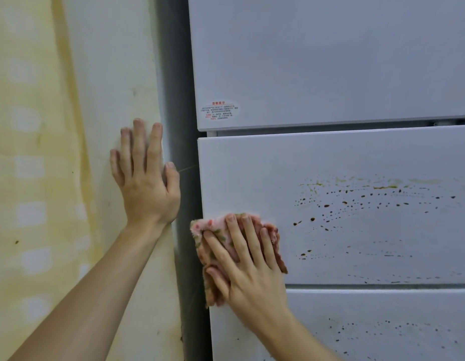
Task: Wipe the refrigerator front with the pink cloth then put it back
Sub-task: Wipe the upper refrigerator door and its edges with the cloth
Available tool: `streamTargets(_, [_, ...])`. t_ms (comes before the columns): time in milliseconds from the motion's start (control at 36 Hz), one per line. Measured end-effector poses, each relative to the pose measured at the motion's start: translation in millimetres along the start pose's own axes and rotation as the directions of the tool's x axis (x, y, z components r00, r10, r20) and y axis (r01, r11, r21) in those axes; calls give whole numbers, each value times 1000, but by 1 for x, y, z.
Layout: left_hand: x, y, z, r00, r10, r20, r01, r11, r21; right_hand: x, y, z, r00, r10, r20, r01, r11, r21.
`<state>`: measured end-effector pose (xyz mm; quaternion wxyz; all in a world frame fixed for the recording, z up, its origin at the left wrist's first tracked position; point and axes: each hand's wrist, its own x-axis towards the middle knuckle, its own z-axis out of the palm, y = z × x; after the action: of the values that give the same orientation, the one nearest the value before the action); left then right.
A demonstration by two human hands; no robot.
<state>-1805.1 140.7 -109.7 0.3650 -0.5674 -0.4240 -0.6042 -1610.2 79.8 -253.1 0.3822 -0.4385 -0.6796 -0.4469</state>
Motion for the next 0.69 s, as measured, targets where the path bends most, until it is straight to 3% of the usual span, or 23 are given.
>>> streamTargets(139, [1,1,-2,1000,0,24,0,1000,2,34,-1,-7,998,35,-56,-34,999,19])
streamTargets(306, [1,0,-3,999,0,49,0,1000,-3,135,9,-25,972,154,-175,-148,988,46])
streamTargets(417, [0,2,-3,999,-3,49,4,1000,-20,145,12,-29,966,161,-200,-154,987,49])
streamTargets(583, [-1,0,-4,999,-7,54,8,1000,-18,97,-5,-14,978,54,-203,-27,990,137])
streamTargets(694, [-2,0,-6,997,-13,72,15,1000,-23,49,-18,-2,996,-78,-43,81,993,90])
